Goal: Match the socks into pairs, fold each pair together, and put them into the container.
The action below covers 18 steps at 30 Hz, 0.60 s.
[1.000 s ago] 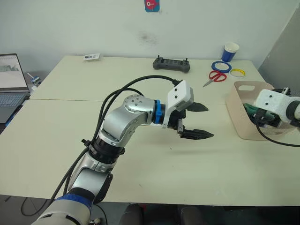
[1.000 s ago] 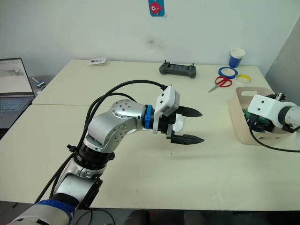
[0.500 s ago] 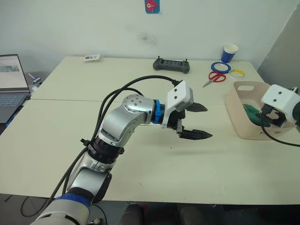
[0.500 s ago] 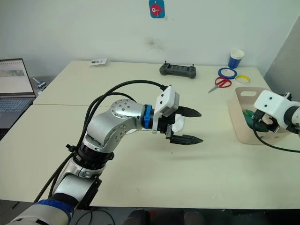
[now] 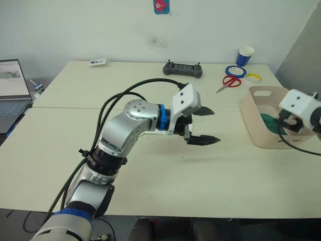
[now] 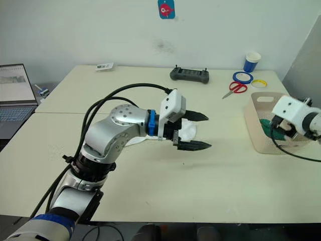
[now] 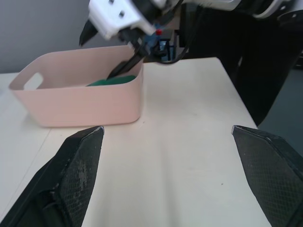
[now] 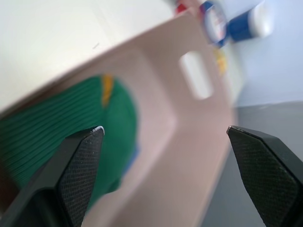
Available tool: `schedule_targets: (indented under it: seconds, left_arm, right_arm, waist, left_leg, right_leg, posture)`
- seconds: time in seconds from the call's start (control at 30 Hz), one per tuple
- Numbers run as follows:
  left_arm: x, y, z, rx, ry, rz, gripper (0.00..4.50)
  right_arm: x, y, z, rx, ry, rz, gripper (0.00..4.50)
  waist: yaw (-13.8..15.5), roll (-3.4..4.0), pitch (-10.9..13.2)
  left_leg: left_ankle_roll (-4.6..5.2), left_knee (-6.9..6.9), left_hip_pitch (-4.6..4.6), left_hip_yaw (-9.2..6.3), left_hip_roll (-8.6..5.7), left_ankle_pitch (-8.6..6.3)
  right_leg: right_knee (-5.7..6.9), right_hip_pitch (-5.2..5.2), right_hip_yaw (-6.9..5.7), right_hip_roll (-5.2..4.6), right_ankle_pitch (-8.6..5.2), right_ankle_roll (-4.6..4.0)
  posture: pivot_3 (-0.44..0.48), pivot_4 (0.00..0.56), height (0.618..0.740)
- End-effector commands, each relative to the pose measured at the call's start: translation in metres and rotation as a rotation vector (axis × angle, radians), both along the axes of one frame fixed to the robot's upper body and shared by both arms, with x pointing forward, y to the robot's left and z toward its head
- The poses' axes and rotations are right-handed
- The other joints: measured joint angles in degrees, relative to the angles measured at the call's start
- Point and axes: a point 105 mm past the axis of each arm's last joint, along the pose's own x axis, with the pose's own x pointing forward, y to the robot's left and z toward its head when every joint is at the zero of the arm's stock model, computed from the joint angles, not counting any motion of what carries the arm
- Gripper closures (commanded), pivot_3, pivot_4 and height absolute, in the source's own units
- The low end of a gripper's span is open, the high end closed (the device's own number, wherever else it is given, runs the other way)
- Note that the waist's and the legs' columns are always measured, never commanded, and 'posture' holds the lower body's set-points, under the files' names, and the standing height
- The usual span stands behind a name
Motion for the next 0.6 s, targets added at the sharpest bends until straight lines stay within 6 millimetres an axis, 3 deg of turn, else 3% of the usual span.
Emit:
schedule_targets:
  seconds: [0.03,0.17,0.33,0.47,0.6]
  left_arm:
    - [0.013,0.031,0.013,-0.077,-0.055,0.149,0.0]
    - [0.02,0.072,-0.005,-0.09,-0.027,0.289,0.0]
    - [0.022,0.127,-0.039,-0.081,0.021,0.486,0.0]
    - [0.016,0.168,-0.076,-0.069,0.078,0.645,0.0]
    - [0.008,0.19,-0.101,-0.066,0.147,0.734,0.0]
  right_arm:
    - [-0.018,0.024,0.054,0.095,-0.227,0.084,0.01]
    - [-0.04,0.083,0.054,0.335,-0.291,0.322,0.01]
    - [-0.068,0.145,0.017,0.57,-0.206,0.5,0.01]
    - [-0.083,0.169,-0.024,0.674,-0.089,0.513,0.01]
    - [-0.097,0.174,-0.066,0.721,0.041,0.468,0.01]
  waist:
    - [-0.14,-0.01,0.0]
    - [-0.47,-0.03,-0.01]
    - [0.04,-0.03,0.0]
    - [0.81,-0.05,-0.01]
    - [1.38,-0.08,-0.01]
  left_leg:
    - [0.0,0.0,0.0,-0.04,0.03,0.0]
    - [-0.01,0.01,0.02,-0.16,0.08,0.0]
    - [-0.01,0.09,-0.06,-0.23,0.05,0.0]
    - [-0.01,0.13,-0.1,-0.26,0.03,0.0]
    - [-0.01,0.15,-0.11,-0.23,0.0,0.0]
  right_leg:
    - [0.01,0.01,-0.03,0.02,0.0,0.0]
    - [0.01,0.07,-0.09,0.06,0.01,0.0]
    - [0.04,0.05,-0.14,0.01,0.01,-0.01]
    - [0.0,0.06,-0.15,-0.06,0.01,-0.01]
    - [-0.03,0.08,-0.17,-0.11,0.03,0.0]
  posture:
    - [0.0,0.15,0.74]
    - [0.0,0.15,0.74]
    - [0.0,0.15,0.74]
    - [0.0,0.15,0.74]
    - [0.0,0.15,0.74]
